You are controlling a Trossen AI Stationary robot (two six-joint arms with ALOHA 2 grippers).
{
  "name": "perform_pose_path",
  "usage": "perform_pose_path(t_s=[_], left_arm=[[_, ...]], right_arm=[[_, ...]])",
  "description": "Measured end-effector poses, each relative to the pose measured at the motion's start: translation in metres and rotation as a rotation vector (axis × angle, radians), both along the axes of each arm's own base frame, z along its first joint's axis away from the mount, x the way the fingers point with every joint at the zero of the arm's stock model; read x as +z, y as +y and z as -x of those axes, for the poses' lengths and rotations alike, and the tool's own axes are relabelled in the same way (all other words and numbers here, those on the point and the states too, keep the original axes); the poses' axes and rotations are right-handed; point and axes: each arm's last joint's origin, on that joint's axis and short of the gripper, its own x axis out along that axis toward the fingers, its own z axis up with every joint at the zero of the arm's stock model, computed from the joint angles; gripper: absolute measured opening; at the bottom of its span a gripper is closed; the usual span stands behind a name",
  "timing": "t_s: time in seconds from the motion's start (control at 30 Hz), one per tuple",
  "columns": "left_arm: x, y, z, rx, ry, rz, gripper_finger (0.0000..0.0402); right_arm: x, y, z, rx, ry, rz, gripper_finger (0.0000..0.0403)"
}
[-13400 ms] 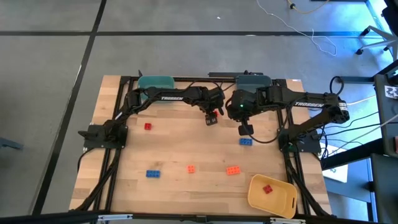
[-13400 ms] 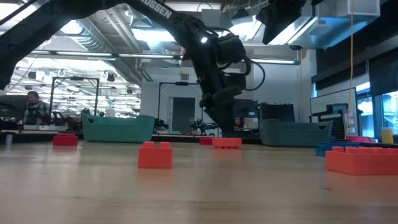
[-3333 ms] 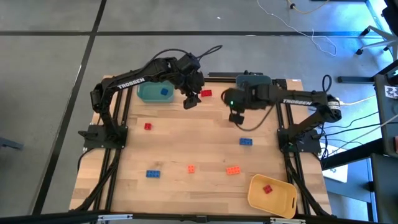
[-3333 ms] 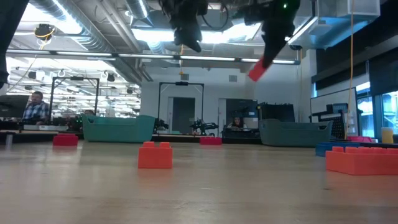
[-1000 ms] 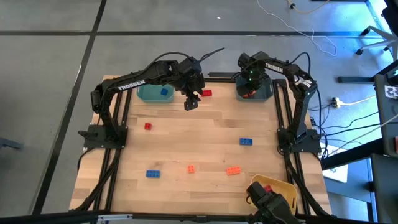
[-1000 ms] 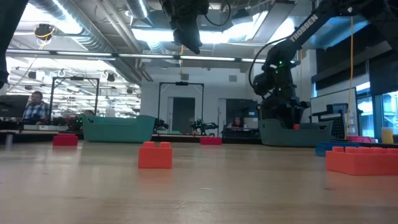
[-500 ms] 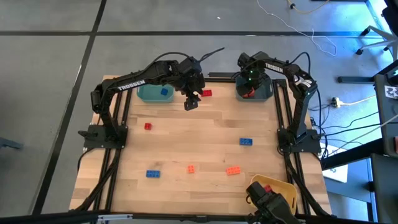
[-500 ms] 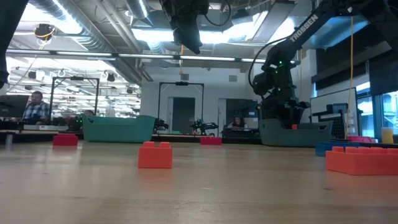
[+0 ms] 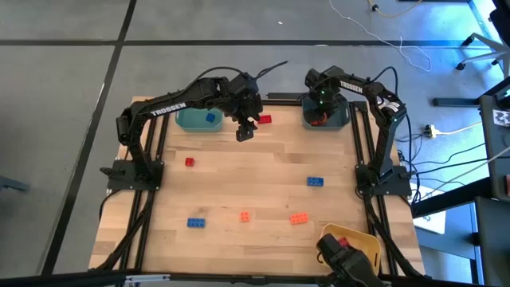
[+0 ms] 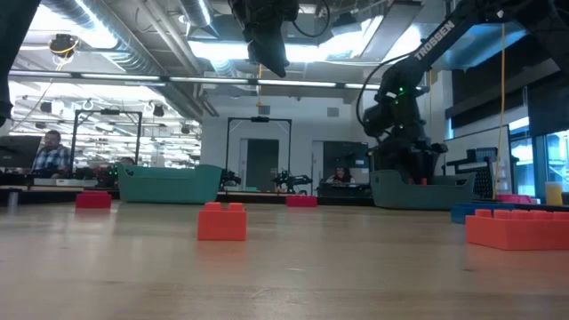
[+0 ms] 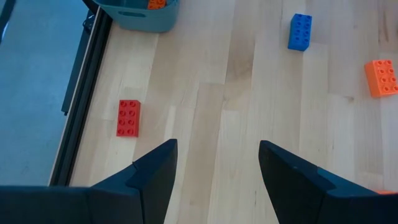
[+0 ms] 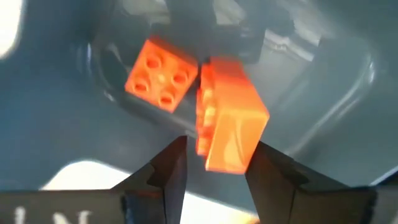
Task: Sort & place blocks by color
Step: Put the orange game piece into the dark blue bin, then put the red game piece into the yellow bin
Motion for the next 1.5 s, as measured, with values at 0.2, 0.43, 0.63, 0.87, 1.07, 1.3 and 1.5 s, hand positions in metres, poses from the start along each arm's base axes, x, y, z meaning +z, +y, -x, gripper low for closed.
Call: perform_pose_path(t_s=[0.2,0.43,0.63,0.87,1.07,1.3,1.5], left_arm=[[0.000,0.000,0.000,0.000,0.000,0.000,0.0218],[0.000,0.000,0.000,0.001,0.000,0.001,0.0218],[0.000,0.000,0.000,0.000,0.000,0.000,0.0218],[-0.004,-0.002,0.005,0.003,0.061,0.025,0.0218],[-0.011,-0.011,0.014,-0.015,0.196,0.087,0.0218],[-0.014,-0.043,0.013,-0.196,0.236,0.231,0.0218],[-0.016,-0.065,0.015,-0.116,0.336,0.222,0.0218]], right_arm=[[0.002,0.003,0.003,-0.006,0.030,-0.040,0.0151],[0.036,-0.006,-0.003,-0.008,0.004,-0.002,0.0151],[0.092,-0.012,-0.013,0.009,-0.059,0.082,0.0151],[0.167,0.012,-0.026,0.142,-0.198,0.249,0.0151],[0.220,0.058,-0.029,0.310,-0.317,0.375,0.0152],[0.258,0.113,-0.020,0.498,-0.422,0.470,0.0152],[0.279,0.148,-0.008,0.629,-0.493,0.524,0.0152]])
